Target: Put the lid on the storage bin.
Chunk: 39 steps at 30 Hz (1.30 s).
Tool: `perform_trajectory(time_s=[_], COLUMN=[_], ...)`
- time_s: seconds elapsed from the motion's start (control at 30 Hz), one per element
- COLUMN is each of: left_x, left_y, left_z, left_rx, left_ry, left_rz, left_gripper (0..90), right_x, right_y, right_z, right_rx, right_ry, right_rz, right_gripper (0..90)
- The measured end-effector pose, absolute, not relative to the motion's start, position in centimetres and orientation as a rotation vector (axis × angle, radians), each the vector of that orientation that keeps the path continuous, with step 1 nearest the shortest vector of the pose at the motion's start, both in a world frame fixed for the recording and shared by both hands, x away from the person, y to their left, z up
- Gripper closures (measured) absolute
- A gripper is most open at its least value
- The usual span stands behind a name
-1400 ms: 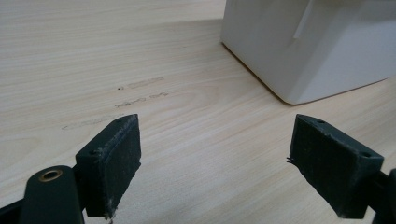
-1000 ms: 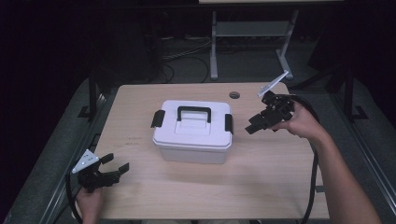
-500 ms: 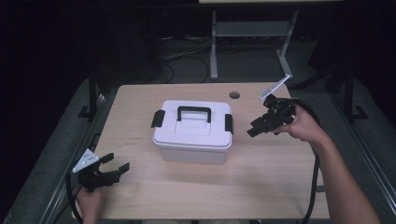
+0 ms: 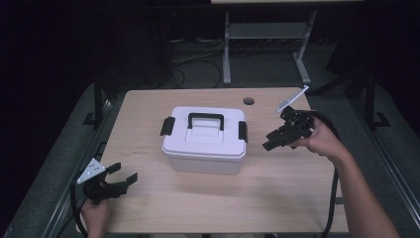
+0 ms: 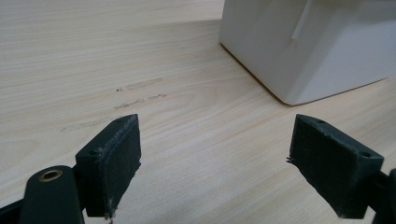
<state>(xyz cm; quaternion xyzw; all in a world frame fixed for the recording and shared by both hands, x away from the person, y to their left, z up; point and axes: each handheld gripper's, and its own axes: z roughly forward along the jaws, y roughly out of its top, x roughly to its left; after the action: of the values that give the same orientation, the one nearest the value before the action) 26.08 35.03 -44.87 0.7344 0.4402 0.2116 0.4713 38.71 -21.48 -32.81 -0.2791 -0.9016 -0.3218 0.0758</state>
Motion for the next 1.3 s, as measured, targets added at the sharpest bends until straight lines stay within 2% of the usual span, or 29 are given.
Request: perform_trajectory(time_s=[1.3], left_x=[26.0], left_y=[35.0], left_z=[-44.8], left_rx=[1.796], left_ry=[1.077], left_rz=[0.516], left_gripper=[15.9], right_x=[36.9], right_y=[-22.1], right_z=[-36.1], right_rx=[-0.847], right_ry=[-2.643], right_rz=[-0.974], right_gripper=[45.3])
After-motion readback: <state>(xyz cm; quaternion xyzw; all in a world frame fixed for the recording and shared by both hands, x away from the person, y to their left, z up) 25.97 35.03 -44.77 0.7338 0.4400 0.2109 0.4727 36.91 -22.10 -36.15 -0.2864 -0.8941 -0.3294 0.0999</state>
